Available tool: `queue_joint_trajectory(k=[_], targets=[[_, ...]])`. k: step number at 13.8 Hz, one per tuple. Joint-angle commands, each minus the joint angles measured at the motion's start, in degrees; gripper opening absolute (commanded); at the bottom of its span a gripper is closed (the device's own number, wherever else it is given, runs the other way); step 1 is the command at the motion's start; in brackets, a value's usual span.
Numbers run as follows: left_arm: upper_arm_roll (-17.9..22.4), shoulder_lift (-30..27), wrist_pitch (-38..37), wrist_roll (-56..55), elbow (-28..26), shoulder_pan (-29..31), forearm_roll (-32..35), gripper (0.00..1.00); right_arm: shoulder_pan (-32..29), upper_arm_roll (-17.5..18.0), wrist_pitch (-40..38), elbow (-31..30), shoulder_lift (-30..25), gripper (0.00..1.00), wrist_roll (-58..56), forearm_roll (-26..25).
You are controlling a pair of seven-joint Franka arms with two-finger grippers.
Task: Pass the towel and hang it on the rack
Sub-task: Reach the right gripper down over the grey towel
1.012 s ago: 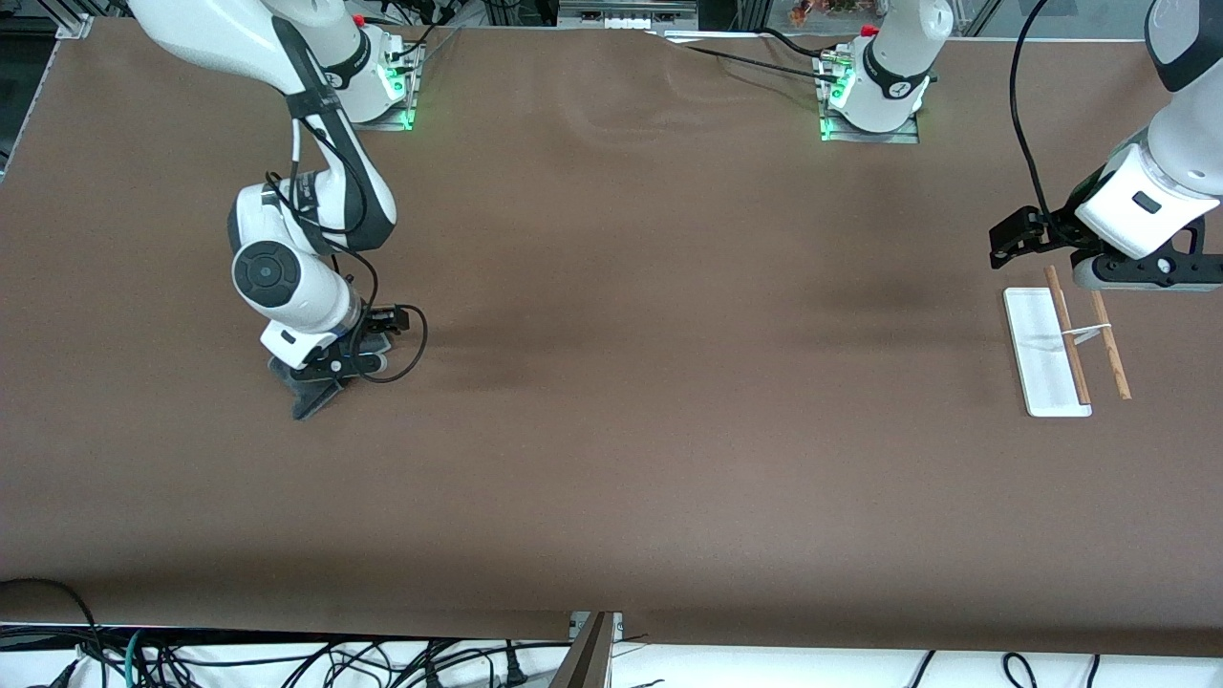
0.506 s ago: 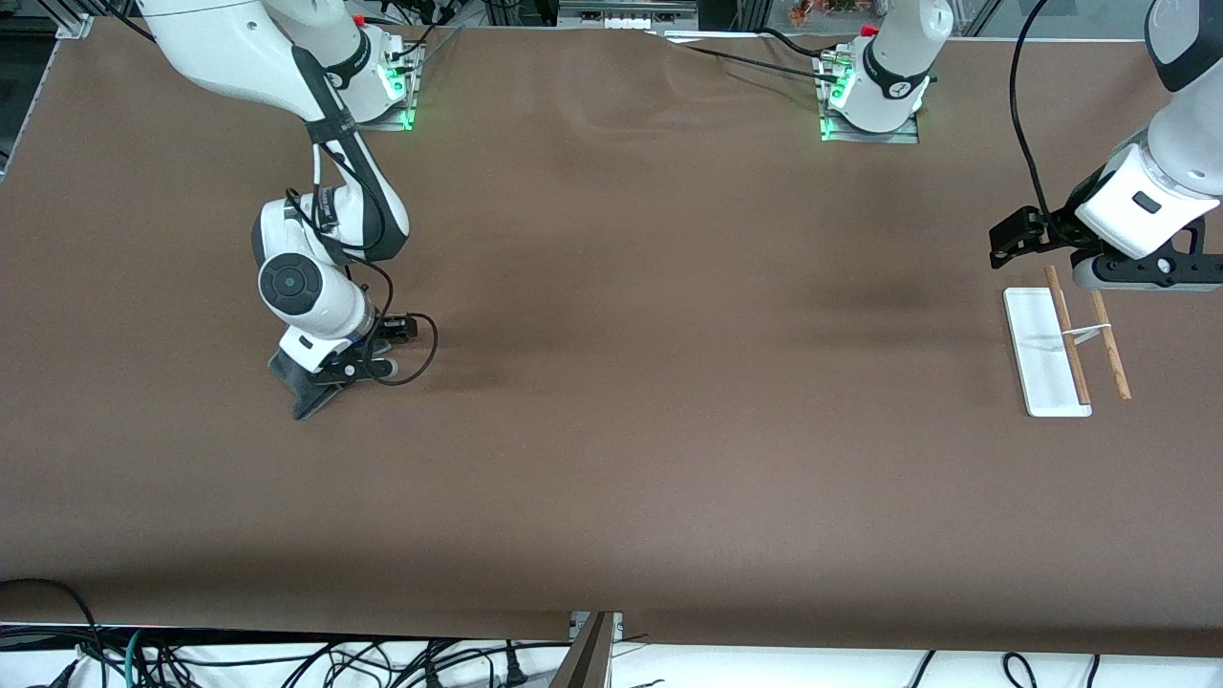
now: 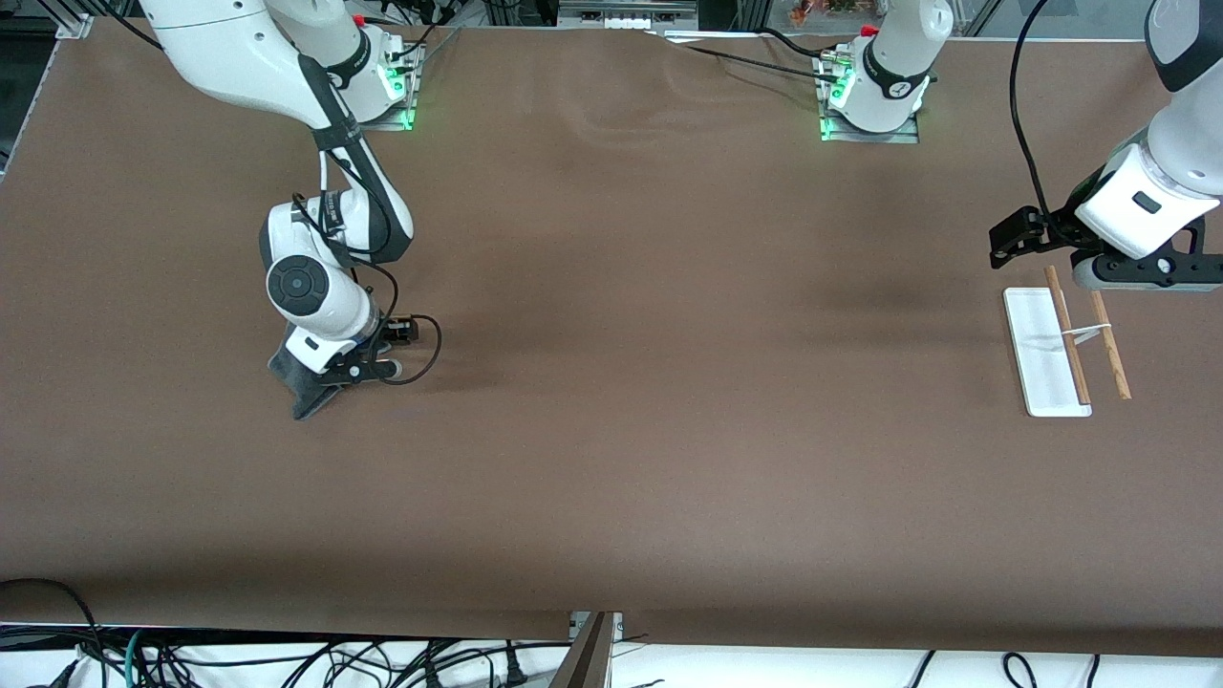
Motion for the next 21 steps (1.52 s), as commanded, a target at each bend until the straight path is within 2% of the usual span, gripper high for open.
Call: queue_joint_trajectory(k=[1,8,14,15,17,18,21], targets=[[0.2,0.0,-0.7,0.1,0.4,-0.1,-1.0,1.0,-0.3,0.1,2.2,-1.1,0.2,0.76,-0.5,0.7],[0.1,-0.1,-1.3,0.1,0.4,-0.2,-1.0,1.0,-1.1,0.0,3.2,-0.7,1.3,0.74,-1.4,0.6],[0.1,-0.1,-1.3,0.1,0.5,-0.1,-1.0,1.0,-1.3,0.1,3.6,-0.6,1.5,0.41,-2.0,0.6],[0.1,-0.1,-1.3,0.1,0.5,-0.2,-1.0,1.0,-1.3,0.1,3.6,-0.7,1.5,0.33,-2.0,0.6],[0.1,-0.1,-1.3,0.0,0.5,-0.2,-1.0,1.0,-1.3,0.1,3.5,-0.7,1.4,0.08,-2.0,0.6],[0.1,-0.1,-1.3,0.0,0.5,-0.2,-1.0,1.0,-1.3,0.1,3.4,-0.7,1.4,0.0,-2.0,0.7],[0.1,-0.1,-1.3,0.0,0.5,-0.2,-1.0,1.0,-1.2,0.1,2.0,-0.4,0.3,0.0,-2.1,0.6]])
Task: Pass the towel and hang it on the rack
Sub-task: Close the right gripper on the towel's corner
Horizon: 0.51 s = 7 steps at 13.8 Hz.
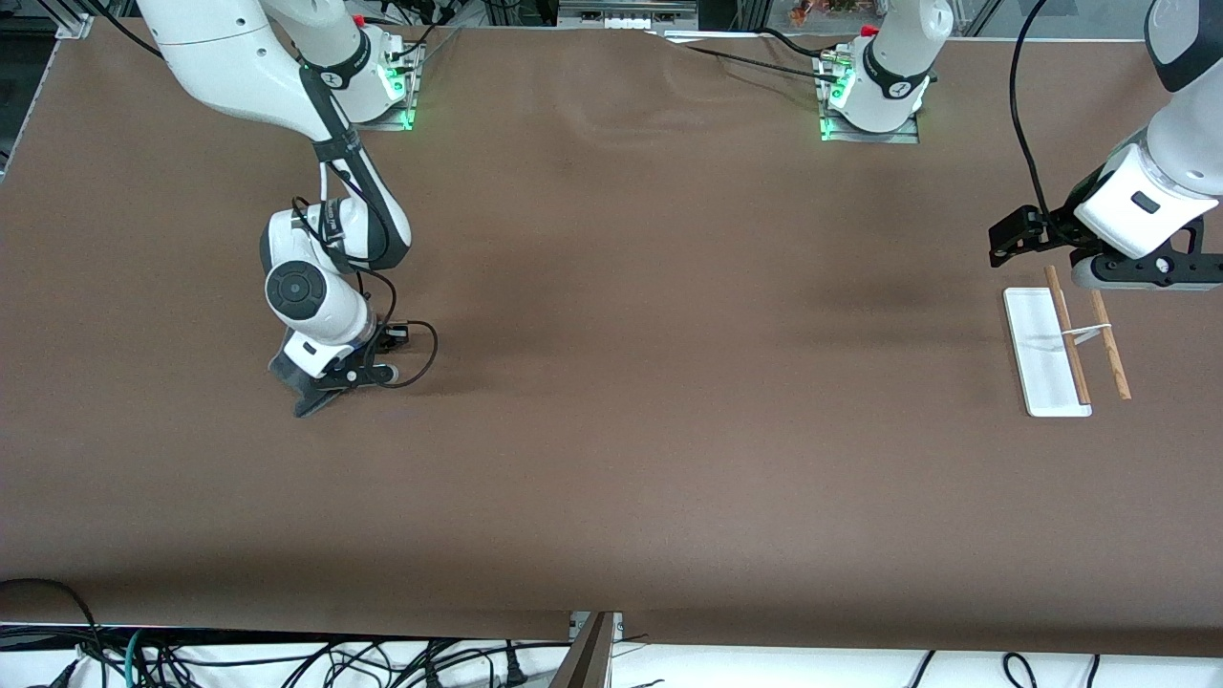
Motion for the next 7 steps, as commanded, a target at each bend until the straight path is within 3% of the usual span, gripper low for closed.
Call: queue_joint_trajectory(k=[1,7], targets=[[0.1,-0.1,-0.9,0.0,0.5,-0.2,-1.1,1.0,-0.4,0.3,-2.5,0.5,-2.0,0.0,-1.4,0.6],[0.1,-0.1,-0.9,0.1,0.5,-0.2,-1.1,1.0,0.3,1.6,-24.0,13.2,-6.1,0.0,-0.7,0.9]])
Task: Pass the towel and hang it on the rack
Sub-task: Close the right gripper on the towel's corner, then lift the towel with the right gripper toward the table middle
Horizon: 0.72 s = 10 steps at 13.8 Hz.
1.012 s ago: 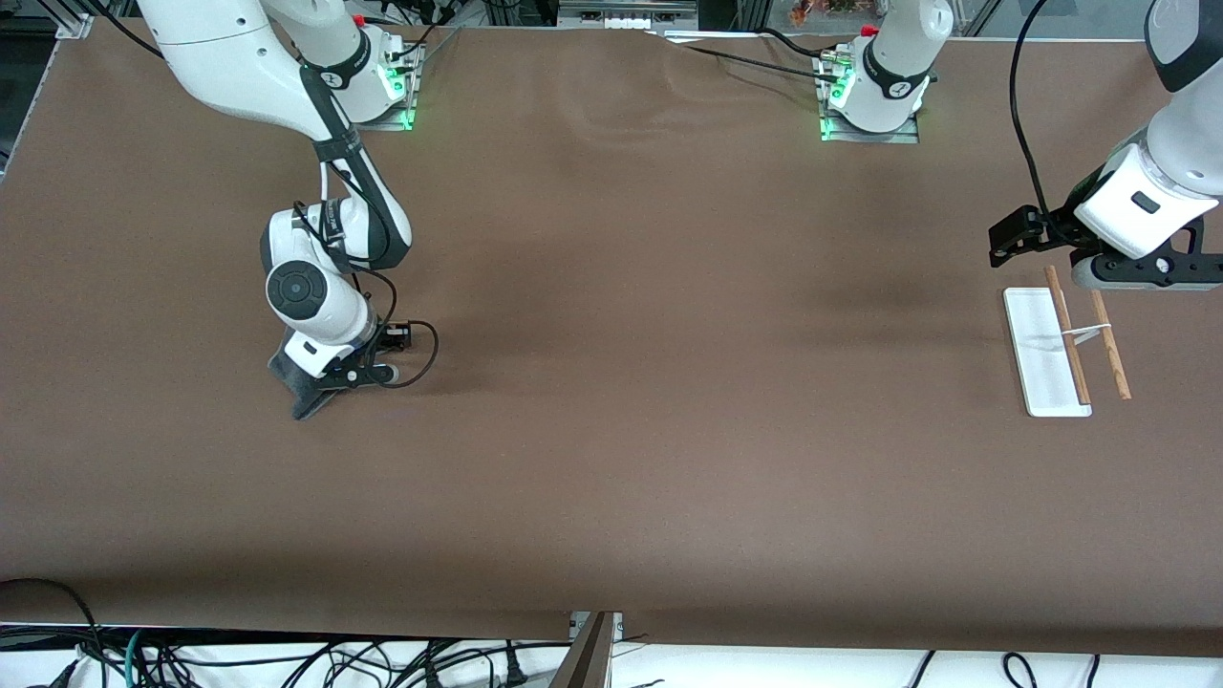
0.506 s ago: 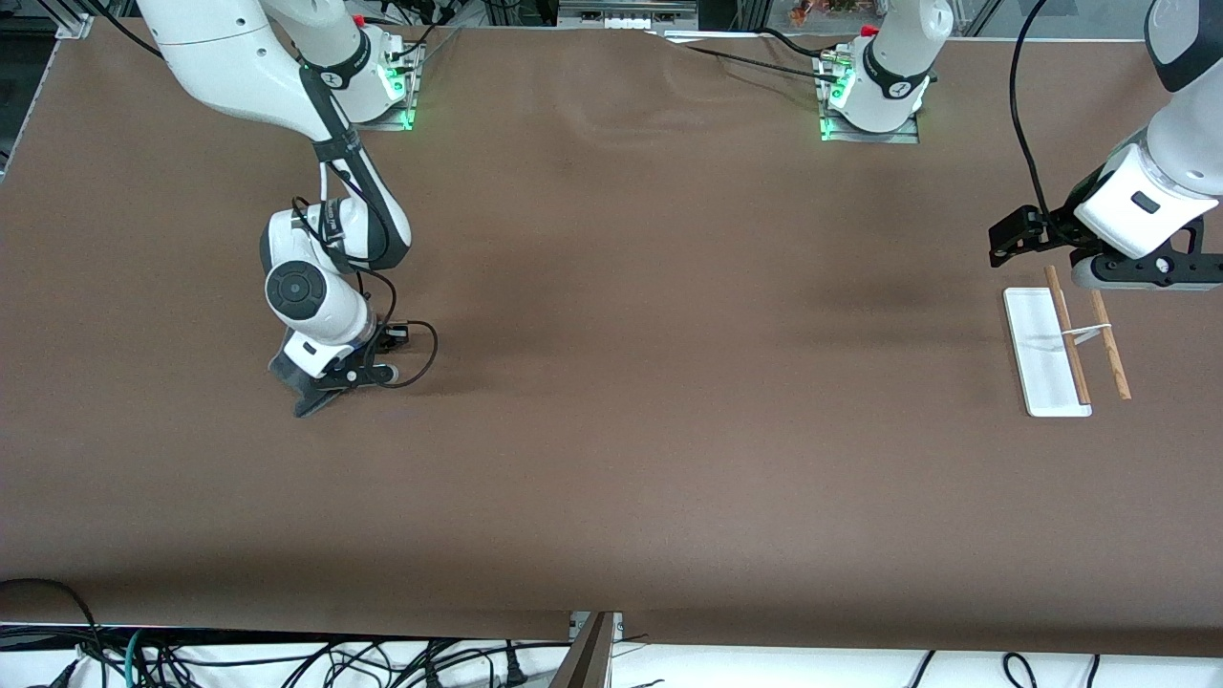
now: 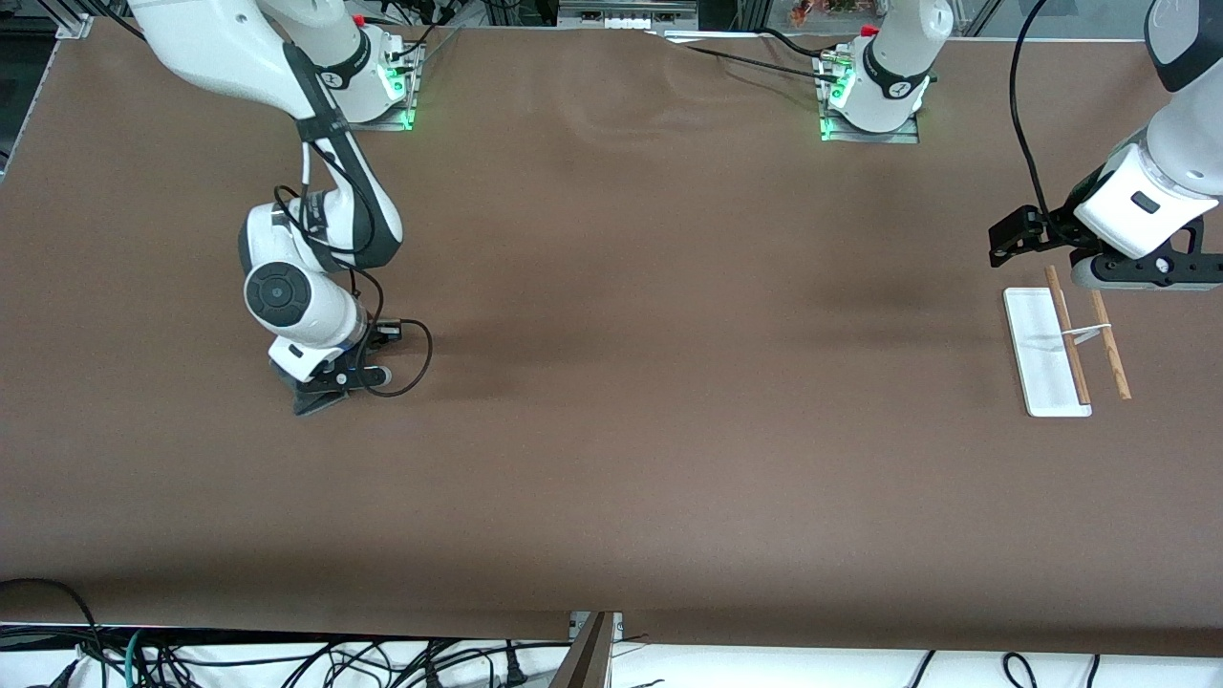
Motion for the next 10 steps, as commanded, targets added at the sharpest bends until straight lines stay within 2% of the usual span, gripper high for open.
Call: queue_joint_trajectory(k=[1,3,6,8,10], targets=[[0.1,0.0,-0.9,0.1,0.5,-0.1,-1.1,1.0,0.0,1.2,-12.4,8.3,-2.0,0.0,-0.6,2.0],[0.1,-0.1,-0.9,0.1,0.5,-0.1,-1.1,1.0,0.2,1.7,-22.9,16.7,-2.0,0.0,0.1,4.8],[0.1,0.0,-0.9,0.0,0.5,-0.1,-1.1,1.0,1.5,1.9,-34.5,28.0,-2.0,0.0,3.7,8.8],[0.1,-0.1,-0.9,0.0,0.5,-0.1,-1.1,1.0,4.1,1.8,-40.3,34.4,-1.4,0.0,8.9,12.4],[0.1,0.0,-0.9,0.0,0.5,-0.1,-1.0,1.0,7.1,1.9,-41.9,39.1,-1.3,0.0,15.0,15.5]])
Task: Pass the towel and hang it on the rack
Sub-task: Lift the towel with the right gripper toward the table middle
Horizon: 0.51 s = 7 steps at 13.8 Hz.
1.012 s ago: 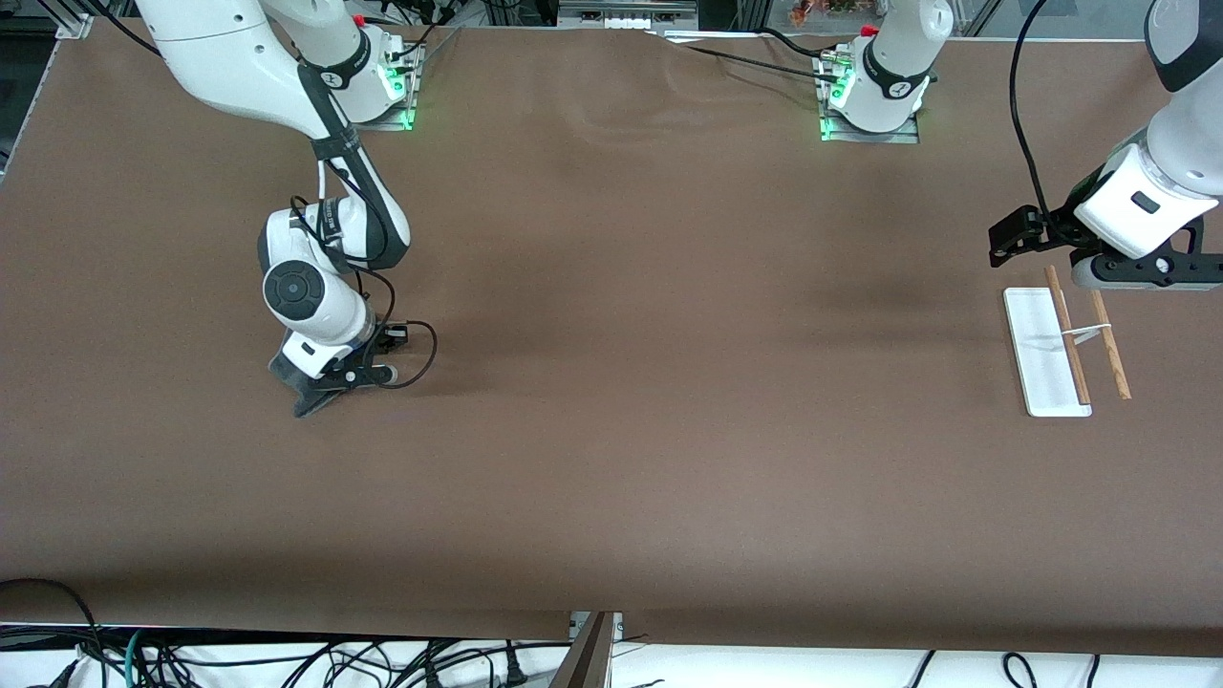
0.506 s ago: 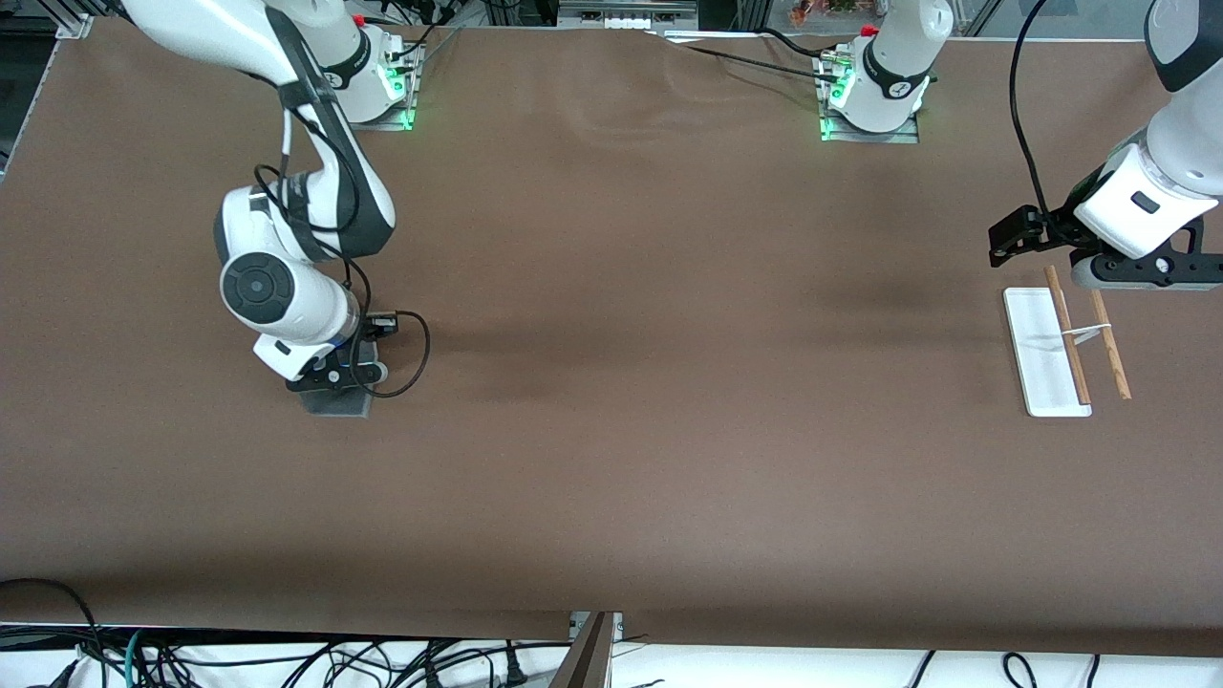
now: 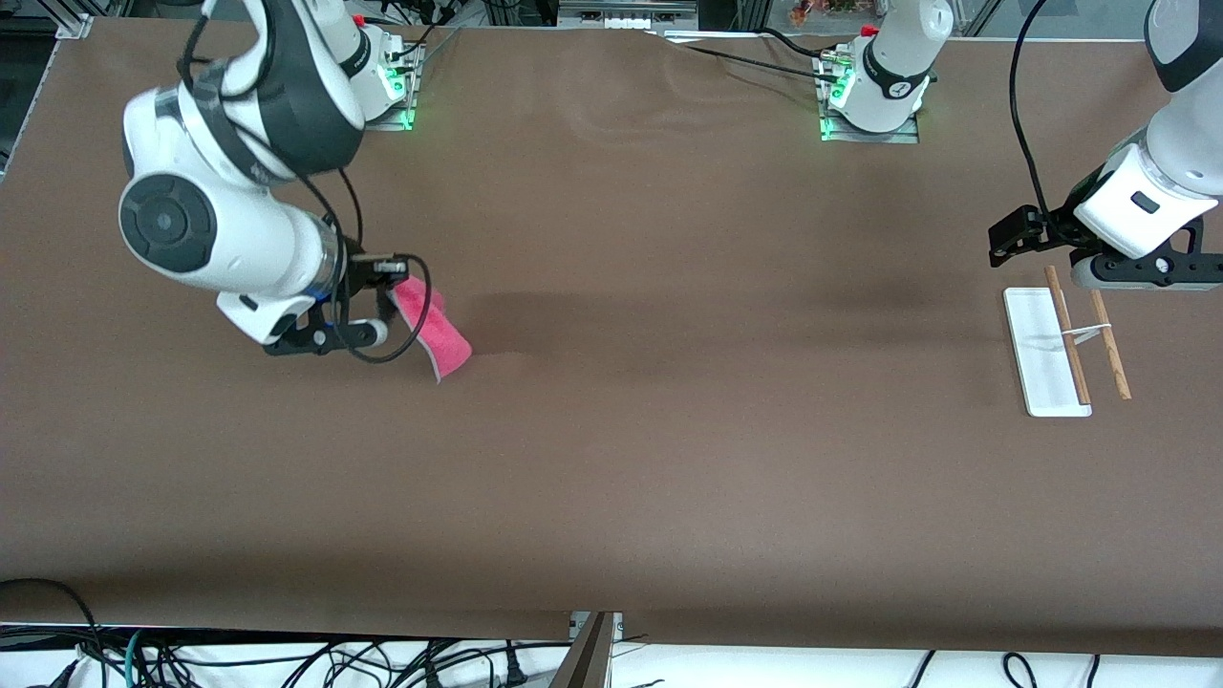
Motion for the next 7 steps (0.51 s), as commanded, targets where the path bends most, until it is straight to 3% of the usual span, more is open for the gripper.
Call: queue_joint_trajectory(k=[1,5,7], targets=[[0.1,0.0,-0.8,0.0,0.5,-0.1,-1.0,1.0,4.2,-0.2,-3.3,8.1,1.9,0.0,8.5,4.6],[0.1,0.0,-0.8,0.0,0.5,-0.1,-1.0,1.0,7.9,1.2,-2.0,15.0,3.4,0.0,17.7,8.9],[0.1,0.0,-0.8,0.1,0.5,-0.1,-1.0,1.0,7.8,4.9,0.5,15.3,3.4,0.0,23.7,9.6]])
